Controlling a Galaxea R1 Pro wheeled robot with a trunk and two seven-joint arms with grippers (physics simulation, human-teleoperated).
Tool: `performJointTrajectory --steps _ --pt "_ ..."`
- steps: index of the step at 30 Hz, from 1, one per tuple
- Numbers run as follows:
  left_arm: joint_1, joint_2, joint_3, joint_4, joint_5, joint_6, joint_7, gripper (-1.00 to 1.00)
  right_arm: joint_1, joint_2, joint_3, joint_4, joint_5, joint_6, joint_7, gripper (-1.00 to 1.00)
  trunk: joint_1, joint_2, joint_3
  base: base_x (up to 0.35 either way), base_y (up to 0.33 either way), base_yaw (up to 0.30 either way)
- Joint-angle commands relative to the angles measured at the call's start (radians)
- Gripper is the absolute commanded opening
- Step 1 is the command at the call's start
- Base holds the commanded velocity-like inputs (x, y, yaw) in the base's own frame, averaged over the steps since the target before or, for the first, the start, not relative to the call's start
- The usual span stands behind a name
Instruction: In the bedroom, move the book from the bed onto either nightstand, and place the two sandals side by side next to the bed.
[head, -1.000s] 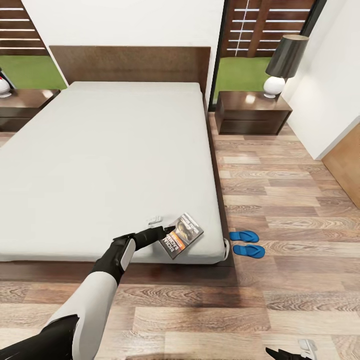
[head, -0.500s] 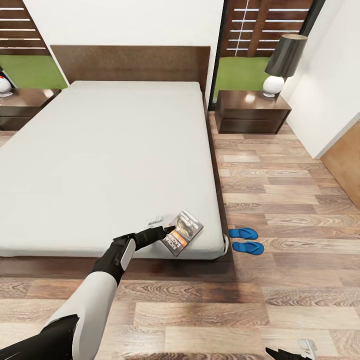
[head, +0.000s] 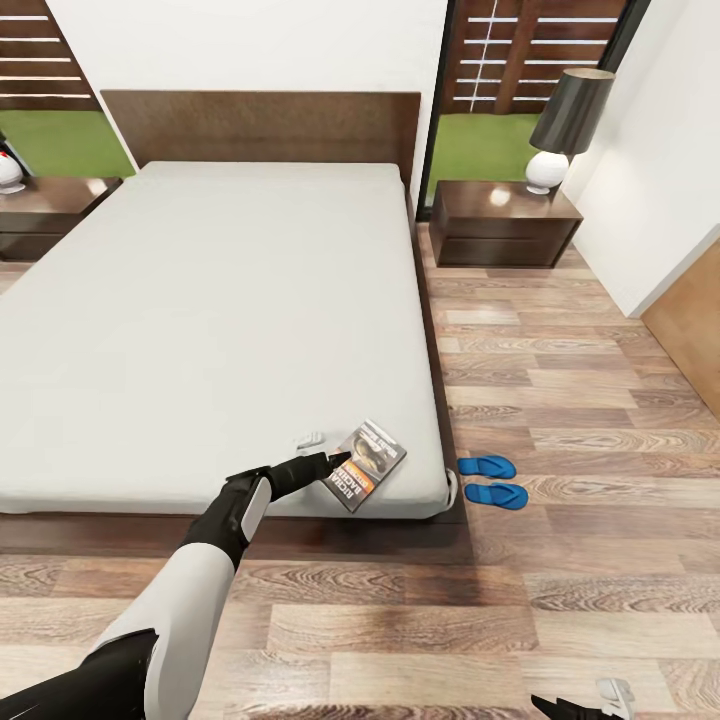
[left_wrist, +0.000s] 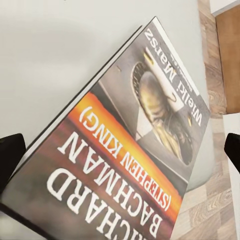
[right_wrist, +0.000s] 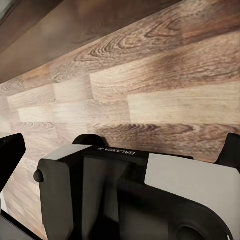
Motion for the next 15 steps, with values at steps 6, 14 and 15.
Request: performJointTrajectory --steps 6,14,15 --pt "-0.001 -0.001 0.008 -0.001 0.0 0.009 -0.006 1.0 0.0 0.0 -0.006 0.0 0.004 0.006 0.004 1.0 0.0 0.0 -0.001 0.0 0.0 0.0" --pt "-0.001 -0.001 0.008 -0.001 -0.001 0.009 -0.006 1.0 0.0 0.001 -0.006 0.0 0.004 0.006 0.005 1.0 0.0 0.0 -0.001 -0.034 0.0 0.0" --pt "-0.001 -0.001 0.008 -0.001 -0.001 0.009 -0.006 1.0 -0.001 0.0 -0.006 0.0 0.004 0.006 0.004 1.0 0.0 0.0 -0.001 -0.009 0.0 0.0"
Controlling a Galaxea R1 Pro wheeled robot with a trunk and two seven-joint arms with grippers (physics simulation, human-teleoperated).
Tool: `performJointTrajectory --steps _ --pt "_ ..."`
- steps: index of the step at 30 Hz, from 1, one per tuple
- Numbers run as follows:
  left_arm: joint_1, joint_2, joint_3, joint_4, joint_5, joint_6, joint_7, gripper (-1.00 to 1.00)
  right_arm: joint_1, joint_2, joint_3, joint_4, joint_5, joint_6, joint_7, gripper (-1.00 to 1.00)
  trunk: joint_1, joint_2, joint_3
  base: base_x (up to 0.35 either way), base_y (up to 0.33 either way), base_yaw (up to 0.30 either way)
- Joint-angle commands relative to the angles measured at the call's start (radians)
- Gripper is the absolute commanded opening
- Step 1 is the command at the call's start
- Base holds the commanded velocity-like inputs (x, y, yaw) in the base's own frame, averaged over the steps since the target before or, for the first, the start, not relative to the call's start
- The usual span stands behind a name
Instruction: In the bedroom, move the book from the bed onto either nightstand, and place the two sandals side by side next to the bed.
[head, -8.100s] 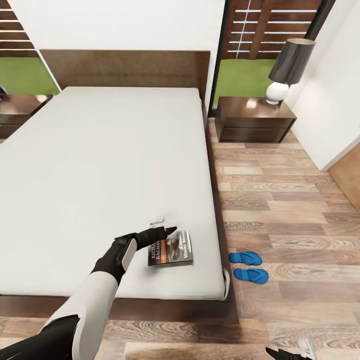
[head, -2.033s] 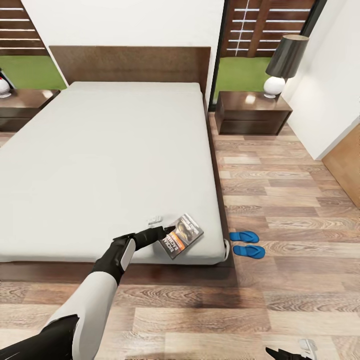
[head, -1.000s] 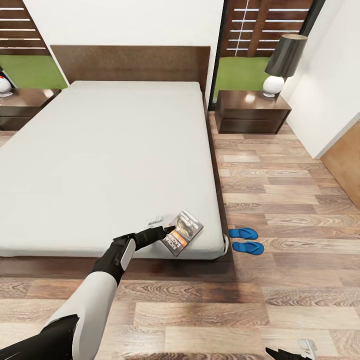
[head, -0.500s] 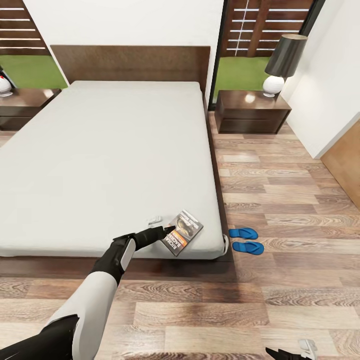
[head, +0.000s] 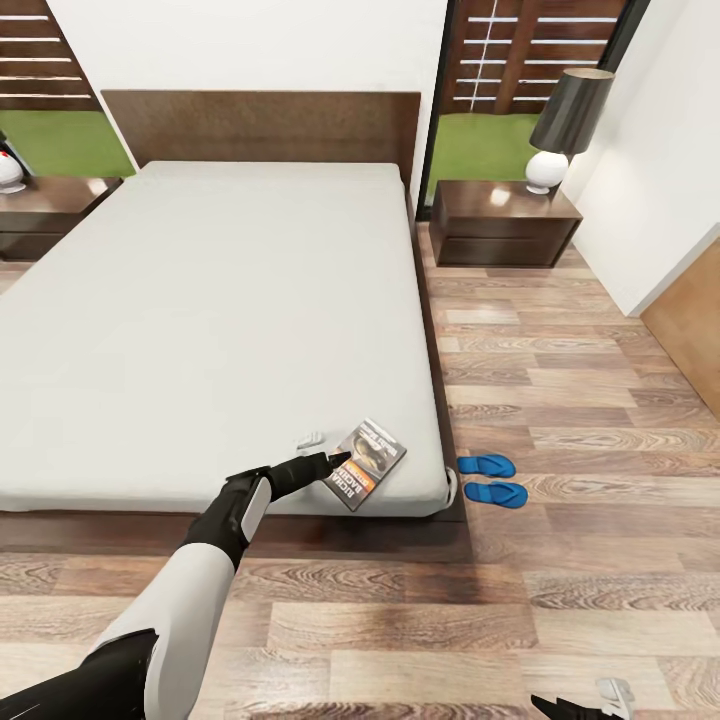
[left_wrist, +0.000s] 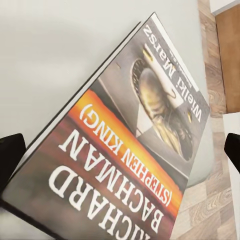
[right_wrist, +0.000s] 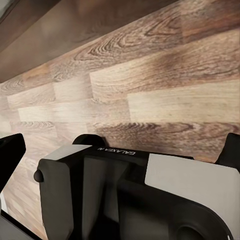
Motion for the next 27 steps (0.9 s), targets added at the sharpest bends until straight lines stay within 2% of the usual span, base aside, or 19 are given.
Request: performJointTrajectory --steps 1,23,27 --pt "-0.001 -0.001 0.008 -0.001 -0.001 0.009 -0.006 1.0 -0.001 0.0 -0.006 0.0 0.004 0.006 0.005 1.0 0.0 0.0 -0.001 -0.004 0.0 0.0" --pt "-0.001 -0.001 0.009 -0.001 -0.001 0.009 -0.006 1.0 0.0 0.001 -0.006 0.0 0.004 0.006 0.005 1.0 0.0 0.0 -0.001 -0.03 0.0 0.0" --pt "-0.001 -0.001 0.009 -0.001 -0.001 0.009 -0.006 1.0 -0.001 0.001 -0.006 0.0 0.004 0.006 0.005 1.0 -0.015 0.028 0.012 0.0 0.0 0.0"
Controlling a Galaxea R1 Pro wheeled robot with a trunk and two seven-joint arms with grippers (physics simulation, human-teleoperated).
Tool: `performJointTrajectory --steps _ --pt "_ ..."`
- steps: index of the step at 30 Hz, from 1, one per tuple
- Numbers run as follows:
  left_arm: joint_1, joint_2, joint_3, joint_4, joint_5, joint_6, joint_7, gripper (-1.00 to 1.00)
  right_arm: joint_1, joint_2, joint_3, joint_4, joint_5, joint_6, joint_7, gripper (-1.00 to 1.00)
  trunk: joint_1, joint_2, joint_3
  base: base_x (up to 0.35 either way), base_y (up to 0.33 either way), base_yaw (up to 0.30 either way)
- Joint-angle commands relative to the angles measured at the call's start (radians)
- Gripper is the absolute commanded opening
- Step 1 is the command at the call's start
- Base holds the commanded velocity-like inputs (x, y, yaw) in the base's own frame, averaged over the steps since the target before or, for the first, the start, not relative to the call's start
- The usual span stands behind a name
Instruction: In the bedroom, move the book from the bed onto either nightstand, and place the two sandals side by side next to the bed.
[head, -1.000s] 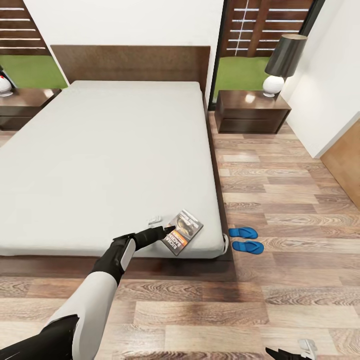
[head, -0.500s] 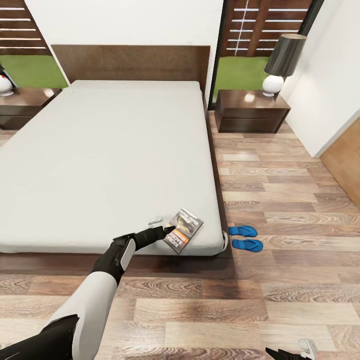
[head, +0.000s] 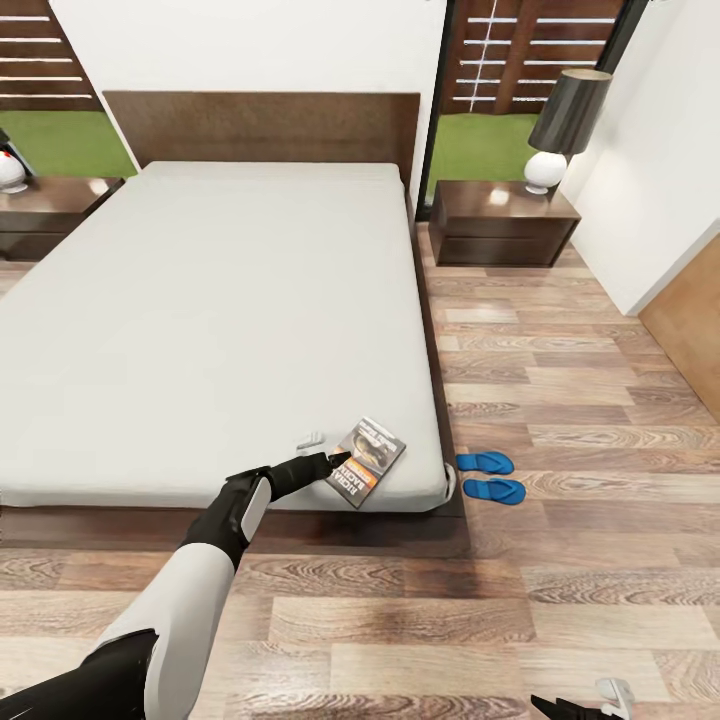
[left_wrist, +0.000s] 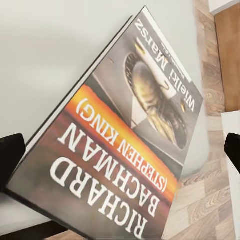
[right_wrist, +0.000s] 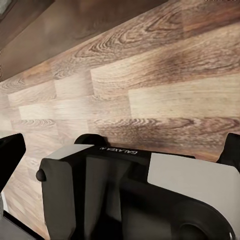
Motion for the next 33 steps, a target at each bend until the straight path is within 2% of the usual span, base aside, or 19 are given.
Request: performJointTrajectory --steps 1,8,12,14,33 --pt "-0.001 -0.001 0.008 -0.001 -0.001 0.009 -0.006 1.0 0.0 0.001 -0.006 0.0 0.004 0.006 0.004 1.0 -0.004 0.007 0.003 0.0 0.0 0.0" --pt "-0.001 -0.001 0.008 -0.001 0.005 0.009 -0.006 1.0 0.0 0.001 -0.006 0.0 0.004 0.006 0.004 1.0 -0.031 0.056 0.025 0.0 0.0 0.0" --pt "-0.001 -0.001 0.008 -0.001 0.062 0.009 -0.004 1.0 0.0 0.001 -0.006 0.0 0.004 0.006 0.004 1.0 -0.046 0.084 0.037 0.0 0.0 0.0" --pt "-0.001 -0.001 0.007 -0.001 0.07 0.009 -0.004 1.0 0.0 0.001 -0.006 0.0 0.004 0.006 0.004 1.0 -0.054 0.098 0.043 0.0 0.0 0.0" --pt "0.0 -0.001 0.006 -0.001 0.077 0.01 -0.007 1.0 0.0 0.001 -0.006 0.0 0.004 0.006 0.005 1.0 -0.127 0.231 0.103 0.0 0.0 0.0"
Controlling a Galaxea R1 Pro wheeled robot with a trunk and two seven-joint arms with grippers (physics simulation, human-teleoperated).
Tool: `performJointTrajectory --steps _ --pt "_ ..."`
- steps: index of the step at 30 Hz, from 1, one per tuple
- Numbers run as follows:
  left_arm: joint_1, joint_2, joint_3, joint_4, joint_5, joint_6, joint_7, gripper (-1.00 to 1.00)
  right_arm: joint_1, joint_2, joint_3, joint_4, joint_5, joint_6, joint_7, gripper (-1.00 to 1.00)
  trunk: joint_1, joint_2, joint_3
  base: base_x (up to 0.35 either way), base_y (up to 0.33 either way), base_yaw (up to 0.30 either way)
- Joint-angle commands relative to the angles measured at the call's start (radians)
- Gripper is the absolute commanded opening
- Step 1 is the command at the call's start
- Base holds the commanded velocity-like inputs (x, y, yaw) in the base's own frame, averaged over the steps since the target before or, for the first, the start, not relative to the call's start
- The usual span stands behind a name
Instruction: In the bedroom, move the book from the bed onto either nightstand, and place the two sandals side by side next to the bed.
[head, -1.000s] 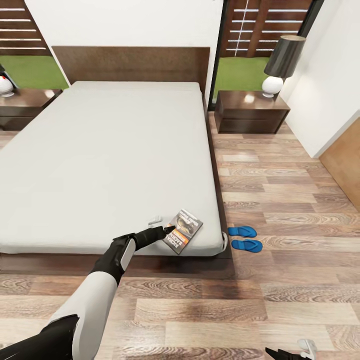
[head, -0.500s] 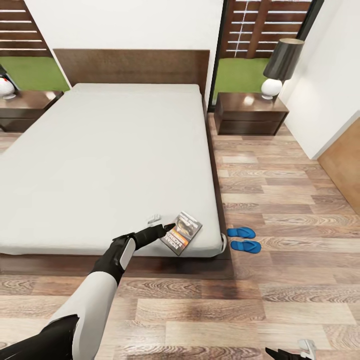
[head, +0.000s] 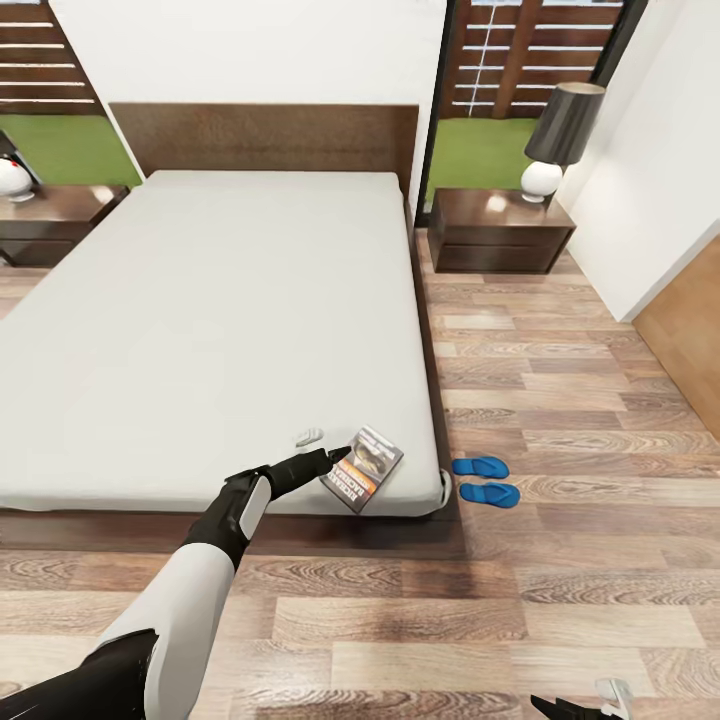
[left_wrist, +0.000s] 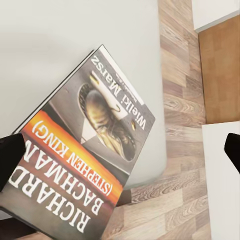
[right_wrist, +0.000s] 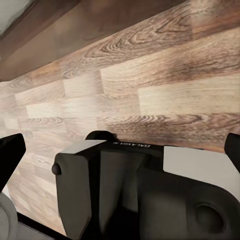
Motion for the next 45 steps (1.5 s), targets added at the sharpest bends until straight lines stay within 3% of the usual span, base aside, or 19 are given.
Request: performJointTrajectory --steps 1,33,45 --pt "-0.001 -0.001 0.006 0.0 0.005 0.01 -0.003 1.0 0.0 0.0 -0.006 0.0 0.004 0.006 0.004 1.0 -0.004 0.007 0.003 0.0 0.0 0.0" --pt "-0.001 -0.001 0.005 0.0 0.005 0.011 -0.005 1.0 -0.001 0.0 -0.006 0.0 0.004 0.006 0.004 1.0 -0.127 0.231 0.103 0.0 0.0 0.0" --pt "-0.001 -0.001 0.005 -0.002 0.01 0.015 -0.034 1.0 -0.001 0.001 -0.006 0.0 0.004 0.006 0.003 1.0 -0.173 0.315 0.141 0.0 0.0 0.0"
